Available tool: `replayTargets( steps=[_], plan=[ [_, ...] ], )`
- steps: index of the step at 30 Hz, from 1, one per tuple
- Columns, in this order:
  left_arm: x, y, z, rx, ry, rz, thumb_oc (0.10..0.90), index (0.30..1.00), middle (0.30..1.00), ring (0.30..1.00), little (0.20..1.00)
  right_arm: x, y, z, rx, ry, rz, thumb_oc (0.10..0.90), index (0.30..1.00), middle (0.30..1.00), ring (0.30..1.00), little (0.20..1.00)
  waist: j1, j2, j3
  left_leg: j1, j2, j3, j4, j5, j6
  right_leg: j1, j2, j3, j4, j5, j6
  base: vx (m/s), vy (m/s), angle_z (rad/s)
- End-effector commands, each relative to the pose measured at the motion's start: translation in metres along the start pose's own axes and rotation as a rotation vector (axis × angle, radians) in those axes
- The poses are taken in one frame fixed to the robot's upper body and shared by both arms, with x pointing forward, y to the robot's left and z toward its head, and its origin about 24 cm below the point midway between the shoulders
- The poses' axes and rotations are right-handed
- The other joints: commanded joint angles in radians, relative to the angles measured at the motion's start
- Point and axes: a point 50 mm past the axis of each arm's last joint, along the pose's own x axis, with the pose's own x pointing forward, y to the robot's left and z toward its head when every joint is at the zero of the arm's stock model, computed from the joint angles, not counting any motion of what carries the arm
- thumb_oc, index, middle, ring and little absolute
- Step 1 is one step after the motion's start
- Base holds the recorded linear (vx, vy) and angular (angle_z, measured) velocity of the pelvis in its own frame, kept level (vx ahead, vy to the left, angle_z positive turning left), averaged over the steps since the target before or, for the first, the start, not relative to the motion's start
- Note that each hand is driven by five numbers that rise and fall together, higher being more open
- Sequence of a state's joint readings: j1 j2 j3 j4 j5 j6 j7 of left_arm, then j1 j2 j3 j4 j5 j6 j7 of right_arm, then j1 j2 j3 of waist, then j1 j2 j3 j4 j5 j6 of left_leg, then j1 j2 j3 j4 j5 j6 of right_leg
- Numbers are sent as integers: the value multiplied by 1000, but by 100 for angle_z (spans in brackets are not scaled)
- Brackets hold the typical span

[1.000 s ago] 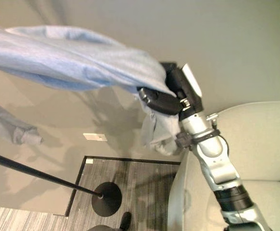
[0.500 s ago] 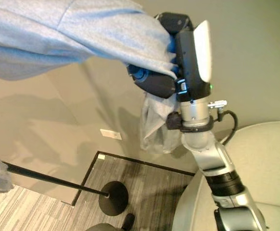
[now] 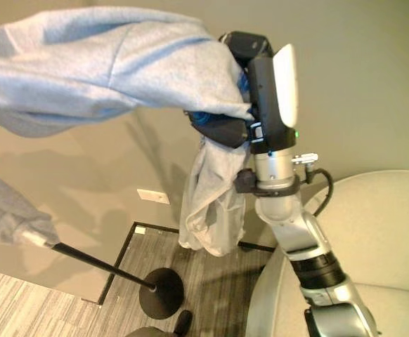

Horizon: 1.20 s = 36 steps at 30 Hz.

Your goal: Hang the clothes on the sofa on the clothes rack.

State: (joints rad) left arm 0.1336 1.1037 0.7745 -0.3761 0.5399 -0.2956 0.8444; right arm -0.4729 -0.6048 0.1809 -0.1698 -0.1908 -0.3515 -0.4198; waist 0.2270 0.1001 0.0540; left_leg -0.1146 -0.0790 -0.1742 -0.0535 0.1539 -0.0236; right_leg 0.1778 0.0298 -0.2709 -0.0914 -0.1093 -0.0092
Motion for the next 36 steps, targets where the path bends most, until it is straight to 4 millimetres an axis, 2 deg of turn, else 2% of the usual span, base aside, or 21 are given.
replayTargets(
  steps=[1,2,7,8,9,11,13,14,19,22,24,27,30,33,36],
  plan=[
    [-21,-1,-31,26,223,-42,400,300,300,300,300,14,-9,16,57,-94,-93,400,300,300,300,300,-2,-1,-115,-4,104,48,2,-37,-49,-105,-41,13,4,22,60,0,0,0],
    [-27,-9,-20,-55,244,-66,400,300,300,300,300,10,-9,15,58,-79,-95,400,300,300,300,300,-13,2,-112,-3,102,50,4,-40,-47,-104,-43,15,4,22,59,0,0,0],
    [-48,-22,3,-238,351,-80,400,300,300,300,300,5,-9,11,66,-42,-99,400,300,300,300,300,-30,0,-105,-1,98,55,7,-44,-44,-104,-46,19,4,21,57,-1,-4,-1],
    [-53,-26,11,-296,383,-86,400,300,300,300,300,3,-9,10,60,-34,-97,400,300,300,300,300,-29,3,-104,-1,97,55,8,-46,-43,-103,-47,19,4,20,56,0,0,0],
    [-62,-32,29,-423,436,-96,400,300,300,300,300,1,-8,10,60,-22,-93,400,300,300,300,300,-39,-1,-100,0,96,57,11,-48,-41,-103,-48,23,4,19,54,0,0,0],
    [-70,-36,48,-552,491,-109,400,300,300,300,300,-2,-8,10,59,-17,-93,400,300,300,300,300,-41,0,-98,1,95,57,13,-49,-40,-102,-49,23,4,18,53,0,0,0],
    [-72,-37,56,-606,512,-115,400,300,300,300,300,-2,-7,11,60,-18,-90,400,300,300,300,300,-41,0,-96,1,94,58,14,-50,-40,-101,-49,23,4,17,53,0,0,0],
    [-78,-38,67,-687,548,-135,400,300,300,300,300,-3,-7,13,54,-26,-88,400,300,300,300,300,-44,-3,-90,-1,94,56,17,-51,-40,-101,-50,22,4,17,51,-11,-17,-4],
    [-87,-34,84,-836,598,-201,400,300,300,300,300,-5,-11,16,32,-40,-108,400,300,300,300,300,-40,-3,-81,-4,91,54,26,-54,-36,-100,-48,21,4,17,50,-17,-21,-3],
    [-89,-24,85,-844,611,-216,400,300,300,300,300,-7,-14,19,25,-51,-127,400,300,300,300,300,-34,-3,-82,-8,91,52,29,-54,-35,-100,-47,22,4,16,50,-30,-26,4],
    [-85,-3,66,-679,580,-150,400,300,300,300,300,-6,-33,26,-60,-100,-197,400,300,300,300,300,-7,-3,-88,-12,90,39,32,-50,-34,-100,-45,18,4,13,48,-34,-40,2],
    [-79,4,58,-617,554,-108,400,300,300,300,300,-5,-38,28,-85,-115,-217,400,300,300,300,300,-1,-3,-92,-12,91,35,32,-49,-36,-99,-43,17,4,12,47,-7,-23,6],
    [-66,20,41,-497,490,-26,400,300,300,300,300,-3,-47,31,-174,-139,-254,400,300,300,300,300,15,6,-103,-12,92,25,29,-42,-39,-95,-40,10,4,8,45,8,-21,1],
    [-61,25,37,-461,462,5,400,300,300,300,300,-3,-48,32,-182,-138,-266,400,300,300,300,300,19,7,-105,-12,91,21,26,-39,-41,-94,-39,3,4,7,44,2,-11,4],
    [-46,34,30,-409,382,57,400,300,300,300,300,0,-48,33,-168,-140,-264,400,300,300,300,300,36,19,-106,-12,87,15,19,-31,-44,-91,-43,-13,4,8,46,-8,-19,19]
  ],
)
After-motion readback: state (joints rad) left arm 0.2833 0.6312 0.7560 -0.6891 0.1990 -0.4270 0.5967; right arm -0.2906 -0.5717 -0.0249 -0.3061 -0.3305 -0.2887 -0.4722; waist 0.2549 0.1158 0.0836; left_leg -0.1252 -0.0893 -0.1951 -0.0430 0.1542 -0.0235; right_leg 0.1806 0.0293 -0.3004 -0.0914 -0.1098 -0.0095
